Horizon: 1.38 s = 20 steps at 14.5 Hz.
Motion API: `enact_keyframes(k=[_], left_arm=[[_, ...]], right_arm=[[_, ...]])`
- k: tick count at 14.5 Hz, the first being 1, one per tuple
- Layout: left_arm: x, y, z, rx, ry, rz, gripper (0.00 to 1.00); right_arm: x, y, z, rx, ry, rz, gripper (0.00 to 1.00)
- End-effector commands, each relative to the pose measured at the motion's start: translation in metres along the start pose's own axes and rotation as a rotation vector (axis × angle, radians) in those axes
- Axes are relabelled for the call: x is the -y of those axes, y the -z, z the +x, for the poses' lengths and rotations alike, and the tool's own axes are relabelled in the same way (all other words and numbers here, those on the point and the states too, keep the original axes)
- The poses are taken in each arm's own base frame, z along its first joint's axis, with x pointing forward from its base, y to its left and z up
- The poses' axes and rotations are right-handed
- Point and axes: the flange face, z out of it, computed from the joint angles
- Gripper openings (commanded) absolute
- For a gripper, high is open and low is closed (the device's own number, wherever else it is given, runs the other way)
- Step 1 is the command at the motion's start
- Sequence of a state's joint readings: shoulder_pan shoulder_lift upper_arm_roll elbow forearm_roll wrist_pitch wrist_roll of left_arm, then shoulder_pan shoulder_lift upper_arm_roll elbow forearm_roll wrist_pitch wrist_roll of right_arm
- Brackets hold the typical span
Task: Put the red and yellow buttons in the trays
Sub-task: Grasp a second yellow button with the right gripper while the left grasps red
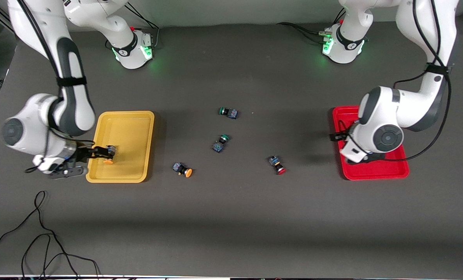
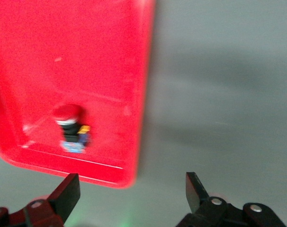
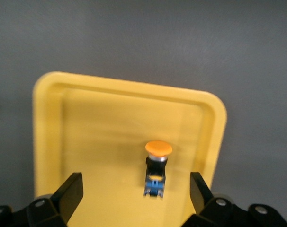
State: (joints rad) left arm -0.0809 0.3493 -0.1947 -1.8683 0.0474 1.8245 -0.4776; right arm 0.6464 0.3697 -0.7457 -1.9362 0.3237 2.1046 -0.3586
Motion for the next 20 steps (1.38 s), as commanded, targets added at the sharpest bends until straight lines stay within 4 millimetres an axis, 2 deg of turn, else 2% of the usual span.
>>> enact_keyframes(k=[1, 2, 3, 5, 7, 9, 10, 12, 15, 16, 17, 18, 19, 20], left_arm=[[-0.087, 0.023, 0.025, -0.022, 0.057, -0.028, 0.99], [-0.119, 0.021, 0.029, -0.039, 0.105, -0.038, 0.99], [-0.142, 0.017, 0.032, -0.049, 0.154, -0.050, 0.99], [-0.175, 0.004, 0.035, -0.031, 0.219, -0.091, 0.99], [-0.190, -0.001, 0.042, -0.021, 0.287, -0.203, 0.99], [-0.200, -0.022, 0.052, -0.034, 0.299, -0.239, 0.99], [-0.204, -0.032, 0.057, -0.046, 0.302, -0.251, 0.99], [-0.207, -0.045, 0.066, -0.070, 0.305, -0.271, 0.99], [-0.210, -0.068, 0.071, -0.091, 0.291, -0.274, 0.95], [-0.212, -0.072, 0.069, -0.097, 0.286, -0.274, 0.81], [-0.216, -0.078, 0.065, -0.092, 0.279, -0.266, 0.48], [-0.219, -0.080, 0.062, -0.090, 0.274, -0.262, 0.11], [-0.219, -0.080, 0.060, -0.086, 0.284, -0.261, 0.00], [-0.219, -0.081, 0.057, -0.078, 0.296, -0.259, 0.00]], right_arm=[[0.050, 0.050, 0.020, 0.008, 0.003, -0.022, 1.00], [0.073, 0.056, 0.025, -0.008, 0.042, -0.029, 1.00], [0.097, 0.061, 0.030, -0.021, 0.083, -0.038, 1.00], [0.160, 0.059, 0.039, -0.046, 0.180, -0.063, 1.00], [0.215, 0.053, 0.049, -0.071, 0.266, -0.104, 1.00], [0.262, 0.033, 0.050, -0.089, 0.341, -0.095, 1.00], [0.278, 0.015, 0.050, -0.092, 0.367, -0.100, 1.00], [0.296, -0.017, 0.051, -0.093, 0.423, -0.120, 1.00], [0.307, -0.067, 0.041, -0.135, 0.577, -0.140, 1.00], [0.313, -0.083, 0.038, -0.162, 0.605, -0.146, 1.00], [0.315, -0.099, 0.033, -0.181, 0.636, -0.157, 1.00], [0.310, -0.108, 0.032, -0.205, 0.676, -0.174, 1.00], [0.306, -0.122, 0.030, -0.226, 0.717, -0.195, 1.00], [0.308, -0.132, 0.026, -0.248, 0.736, -0.204, 1.00]])
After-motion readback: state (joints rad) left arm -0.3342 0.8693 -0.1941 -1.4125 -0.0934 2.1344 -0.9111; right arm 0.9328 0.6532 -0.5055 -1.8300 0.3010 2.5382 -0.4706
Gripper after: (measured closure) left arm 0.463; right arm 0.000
